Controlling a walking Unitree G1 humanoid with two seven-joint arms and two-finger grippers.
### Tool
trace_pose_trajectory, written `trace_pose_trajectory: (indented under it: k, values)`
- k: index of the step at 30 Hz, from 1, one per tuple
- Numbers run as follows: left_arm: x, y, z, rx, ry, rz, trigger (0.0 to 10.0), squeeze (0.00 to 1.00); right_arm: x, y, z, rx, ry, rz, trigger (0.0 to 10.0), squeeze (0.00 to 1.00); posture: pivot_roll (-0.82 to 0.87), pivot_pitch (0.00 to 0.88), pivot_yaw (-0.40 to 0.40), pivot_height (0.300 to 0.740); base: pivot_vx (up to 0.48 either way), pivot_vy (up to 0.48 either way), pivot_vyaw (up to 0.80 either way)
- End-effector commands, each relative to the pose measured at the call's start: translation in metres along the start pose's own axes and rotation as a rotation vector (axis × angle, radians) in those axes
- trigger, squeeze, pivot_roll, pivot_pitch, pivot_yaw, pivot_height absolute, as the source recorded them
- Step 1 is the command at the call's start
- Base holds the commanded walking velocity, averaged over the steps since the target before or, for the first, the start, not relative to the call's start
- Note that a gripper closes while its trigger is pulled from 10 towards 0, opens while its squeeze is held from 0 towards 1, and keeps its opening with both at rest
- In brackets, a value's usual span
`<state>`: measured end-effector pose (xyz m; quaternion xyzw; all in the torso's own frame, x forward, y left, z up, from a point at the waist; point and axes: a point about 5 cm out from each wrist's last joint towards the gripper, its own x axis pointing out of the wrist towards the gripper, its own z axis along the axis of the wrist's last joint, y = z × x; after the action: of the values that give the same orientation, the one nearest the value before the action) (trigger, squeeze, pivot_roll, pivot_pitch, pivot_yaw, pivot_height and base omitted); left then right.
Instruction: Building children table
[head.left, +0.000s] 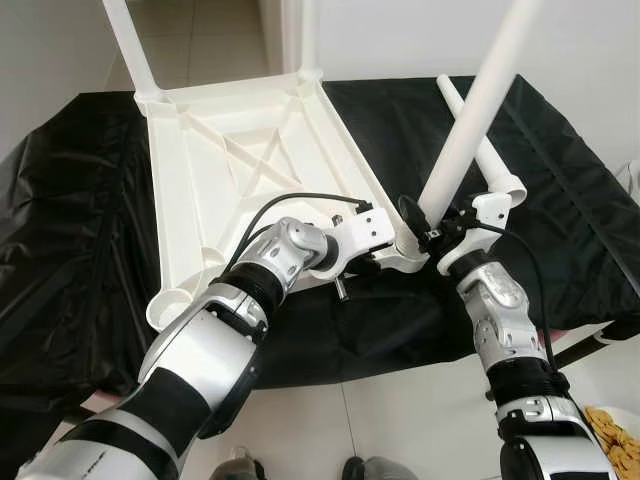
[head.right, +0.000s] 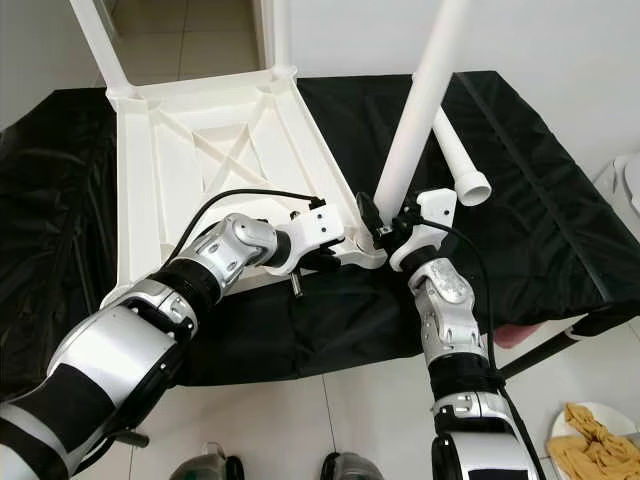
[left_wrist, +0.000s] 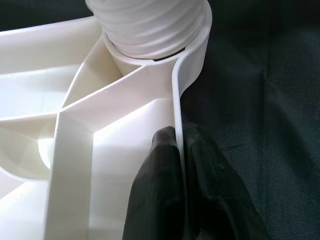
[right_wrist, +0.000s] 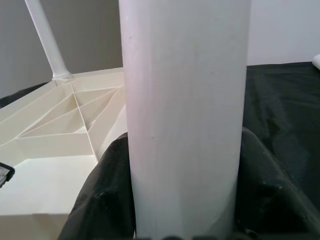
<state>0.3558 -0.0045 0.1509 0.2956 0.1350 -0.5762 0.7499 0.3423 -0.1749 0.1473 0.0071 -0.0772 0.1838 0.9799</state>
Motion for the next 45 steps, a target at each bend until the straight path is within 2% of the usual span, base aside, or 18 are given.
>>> trace_pose_trajectory:
  k: [1,9,12,16,20,26,29,32,40,43,44,45]
  values:
    - [-0.003,0.005,0.009,0.060,0.009,0.012,10.0,0.00,-0.026,0.004,-0.062,0.072,0.315,-0.038,10.0,0.00,0.02,0.073,0.038,0.740,0.000,0.000,0.00]
    - [-0.003,0.006,0.008,0.058,0.010,0.015,10.0,0.00,-0.030,0.005,-0.065,0.030,0.324,-0.027,10.0,0.00,0.03,0.068,0.036,0.740,0.000,0.000,0.00]
    - [-0.003,0.006,0.008,0.056,0.011,0.019,10.0,0.00,-0.038,0.007,-0.063,-0.023,0.279,0.015,10.0,0.00,0.02,0.066,0.033,0.740,0.000,0.000,0.00]
    - [-0.004,0.007,0.009,0.054,0.007,0.023,10.0,0.00,-0.044,0.010,-0.063,-0.047,0.246,0.035,10.0,0.00,0.02,0.066,0.033,0.740,0.000,0.000,0.00]
    - [-0.005,0.008,0.011,0.057,0.001,0.028,10.0,0.00,-0.054,0.015,-0.065,-0.003,0.177,0.017,10.0,0.00,0.02,0.063,0.034,0.740,0.000,0.000,0.00]
    - [-0.007,0.011,0.012,0.059,0.000,0.036,10.0,0.00,-0.065,0.017,-0.074,0.049,0.182,-0.024,10.0,0.00,0.02,0.068,0.037,0.740,0.000,0.000,0.00]
    - [-0.010,0.014,0.013,0.056,-0.003,0.047,10.0,0.00,-0.073,0.016,-0.075,0.048,0.144,-0.037,10.0,0.00,0.02,0.070,0.040,0.740,0.000,0.000,0.00]
    - [-0.011,0.015,0.013,0.055,-0.005,0.049,10.0,0.00,-0.077,0.016,-0.078,0.054,0.157,-0.046,10.0,0.00,0.02,0.072,0.039,0.740,0.000,0.000,0.00]
    - [-0.012,0.017,0.015,0.053,-0.011,0.051,10.0,0.00,-0.076,0.013,-0.081,0.060,0.179,-0.063,10.0,0.00,0.02,0.073,0.040,0.740,0.000,0.000,0.00]
    - [-0.014,0.020,0.018,0.053,-0.021,0.067,10.0,0.00,-0.062,0.011,-0.071,0.060,0.157,-0.055,10.0,0.00,0.02,0.071,0.039,0.740,0.000,0.000,0.00]
    - [-0.014,0.020,0.018,0.053,-0.021,0.067,10.0,0.00,-0.062,0.011,-0.071,0.060,0.157,-0.055,10.0,0.00,0.02,0.071,0.039,0.740,0.000,0.000,0.00]
    - [-0.017,0.023,0.020,0.050,-0.034,0.082,10.0,0.00,-0.048,0.010,-0.054,0.047,0.108,-0.038,10.0,0.00,0.02,0.070,0.035,0.740,0.000,0.000,0.00]
